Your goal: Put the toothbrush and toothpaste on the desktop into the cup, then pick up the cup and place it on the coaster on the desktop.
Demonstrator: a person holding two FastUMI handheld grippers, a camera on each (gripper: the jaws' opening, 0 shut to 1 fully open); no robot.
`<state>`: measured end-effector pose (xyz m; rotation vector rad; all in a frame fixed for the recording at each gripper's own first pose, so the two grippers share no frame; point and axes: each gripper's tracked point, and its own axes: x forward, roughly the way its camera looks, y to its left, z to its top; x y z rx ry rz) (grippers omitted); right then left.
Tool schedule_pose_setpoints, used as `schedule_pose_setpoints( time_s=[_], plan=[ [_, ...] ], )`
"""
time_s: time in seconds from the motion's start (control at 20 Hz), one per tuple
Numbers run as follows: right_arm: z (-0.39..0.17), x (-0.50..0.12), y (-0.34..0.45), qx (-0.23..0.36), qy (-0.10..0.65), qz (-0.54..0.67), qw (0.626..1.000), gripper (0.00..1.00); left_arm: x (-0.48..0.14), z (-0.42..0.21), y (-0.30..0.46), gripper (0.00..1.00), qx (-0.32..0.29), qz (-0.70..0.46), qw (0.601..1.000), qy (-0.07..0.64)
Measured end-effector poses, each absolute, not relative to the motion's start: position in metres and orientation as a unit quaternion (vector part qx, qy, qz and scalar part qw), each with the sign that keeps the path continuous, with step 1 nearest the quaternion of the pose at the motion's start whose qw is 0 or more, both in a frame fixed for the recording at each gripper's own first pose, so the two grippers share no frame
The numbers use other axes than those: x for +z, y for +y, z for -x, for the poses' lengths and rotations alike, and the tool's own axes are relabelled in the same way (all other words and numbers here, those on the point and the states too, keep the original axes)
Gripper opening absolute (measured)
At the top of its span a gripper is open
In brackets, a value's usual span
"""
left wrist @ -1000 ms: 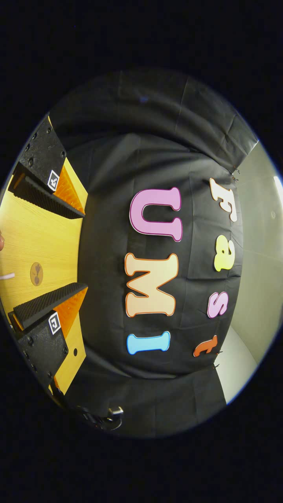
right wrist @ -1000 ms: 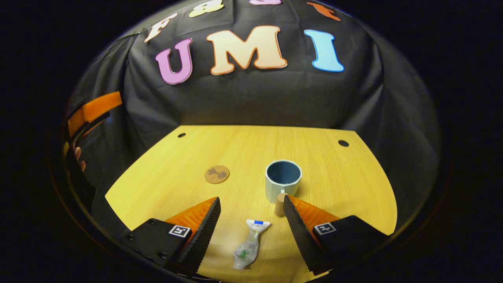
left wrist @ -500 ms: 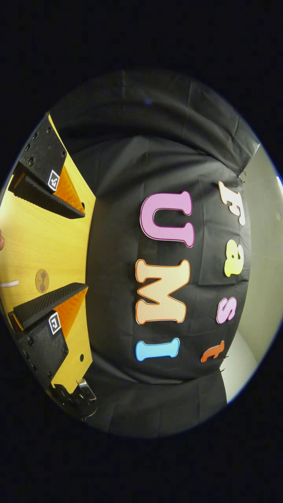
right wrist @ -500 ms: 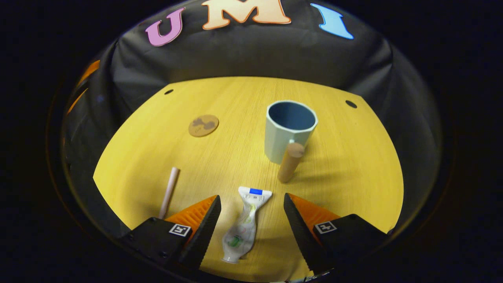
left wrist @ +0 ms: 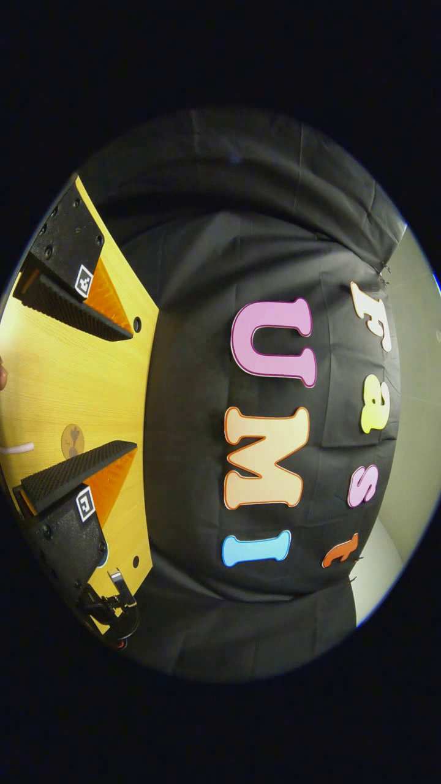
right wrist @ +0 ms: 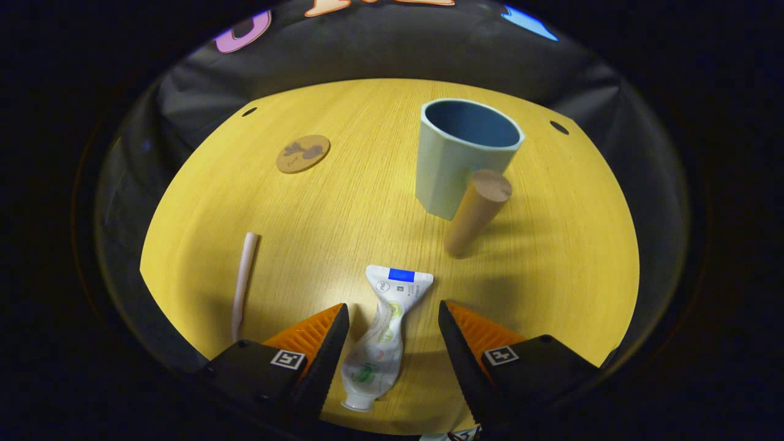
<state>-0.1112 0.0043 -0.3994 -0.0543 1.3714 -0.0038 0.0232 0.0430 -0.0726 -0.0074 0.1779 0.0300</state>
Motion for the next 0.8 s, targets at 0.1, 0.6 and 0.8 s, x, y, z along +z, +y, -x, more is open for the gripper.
schedule_pose_setpoints(
  time_s=[0.1,0.6,0.8],
  plan=[
    [0.115,-0.402,0.002,-0.002,0.648,0.034,0.761,0.85,-0.076,-0.024,0.043,0.95,0.016,-0.001,0.996,0.092],
    [0.112,-0.403,0.015,0.043,0.676,0.054,0.733,0.23,-0.109,-0.029,0.035,0.95,0.002,0.009,0.99,0.138],
    [0.11,-0.404,0.015,0.058,0.672,0.056,0.736,0.16,-0.168,-0.009,0.006,0.94,-0.045,0.039,0.968,0.244]
  ],
)
